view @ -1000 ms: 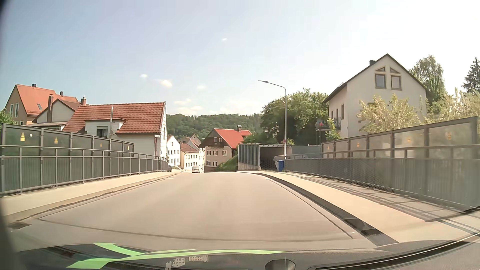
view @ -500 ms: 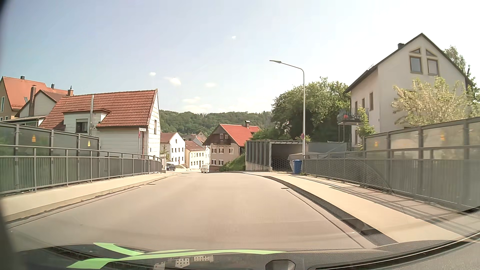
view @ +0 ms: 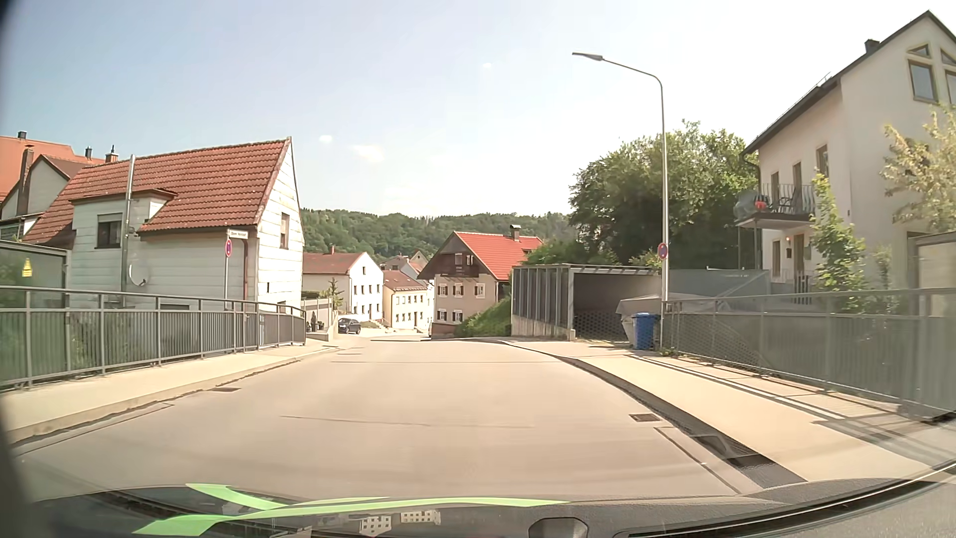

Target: Follow the waypoints while adhering to traffic rules and regulations

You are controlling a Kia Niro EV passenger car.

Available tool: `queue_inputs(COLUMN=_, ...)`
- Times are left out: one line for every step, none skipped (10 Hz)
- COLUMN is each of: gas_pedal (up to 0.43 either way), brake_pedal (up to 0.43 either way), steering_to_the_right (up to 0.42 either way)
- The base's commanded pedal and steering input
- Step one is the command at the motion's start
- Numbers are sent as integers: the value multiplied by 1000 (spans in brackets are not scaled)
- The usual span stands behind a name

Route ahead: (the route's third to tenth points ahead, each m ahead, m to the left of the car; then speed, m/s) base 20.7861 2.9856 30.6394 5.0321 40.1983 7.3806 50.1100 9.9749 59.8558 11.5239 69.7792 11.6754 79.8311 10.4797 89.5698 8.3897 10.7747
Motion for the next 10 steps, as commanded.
queue_inputs(gas_pedal=0, brake_pedal=61, steering_to_the_right=-32)
queue_inputs(gas_pedal=0, brake_pedal=49, steering_to_the_right=-32)
queue_inputs(gas_pedal=0, brake_pedal=43, steering_to_the_right=-31)
queue_inputs(gas_pedal=0, brake_pedal=37, steering_to_the_right=-30)
queue_inputs(gas_pedal=0, brake_pedal=37, steering_to_the_right=-29)
queue_inputs(gas_pedal=0, brake_pedal=37, steering_to_the_right=-28)
queue_inputs(gas_pedal=0, brake_pedal=37, steering_to_the_right=-28)
queue_inputs(gas_pedal=0, brake_pedal=37, steering_to_the_right=-28)
queue_inputs(gas_pedal=0, brake_pedal=37, steering_to_the_right=-28)
queue_inputs(gas_pedal=0, brake_pedal=37, steering_to_the_right=-28)
